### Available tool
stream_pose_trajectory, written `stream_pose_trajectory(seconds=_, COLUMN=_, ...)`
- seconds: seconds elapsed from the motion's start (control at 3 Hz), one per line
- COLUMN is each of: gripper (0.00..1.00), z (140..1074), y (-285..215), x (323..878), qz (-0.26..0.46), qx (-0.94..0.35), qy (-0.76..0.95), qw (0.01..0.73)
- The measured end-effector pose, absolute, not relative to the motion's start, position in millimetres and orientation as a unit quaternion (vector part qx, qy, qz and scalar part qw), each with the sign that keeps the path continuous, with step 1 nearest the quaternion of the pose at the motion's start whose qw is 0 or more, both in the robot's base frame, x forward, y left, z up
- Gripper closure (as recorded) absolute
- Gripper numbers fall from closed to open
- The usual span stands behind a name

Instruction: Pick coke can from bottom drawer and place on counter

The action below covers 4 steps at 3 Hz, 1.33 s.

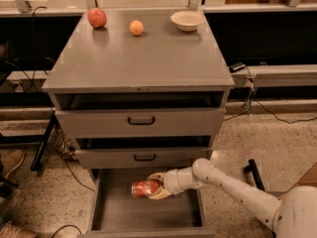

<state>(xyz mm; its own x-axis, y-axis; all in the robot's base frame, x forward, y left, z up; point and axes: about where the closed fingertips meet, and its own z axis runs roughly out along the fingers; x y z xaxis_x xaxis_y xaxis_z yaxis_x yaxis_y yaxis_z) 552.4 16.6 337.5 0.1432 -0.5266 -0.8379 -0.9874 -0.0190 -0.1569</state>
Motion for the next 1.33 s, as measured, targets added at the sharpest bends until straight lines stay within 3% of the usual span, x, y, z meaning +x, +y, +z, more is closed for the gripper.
stream_pose_trajectory(seconds=0.67, gripper=1.00, z=367, y=7, x=547, qz=0.292, qx=-0.654, qy=0.570, qw=0.403)
stream_pose_trajectory(seconds=1.33, gripper=1.00, z=498, y=-26, x=527, qz=0.248, qx=-0.684, qy=0.524, qw=0.443)
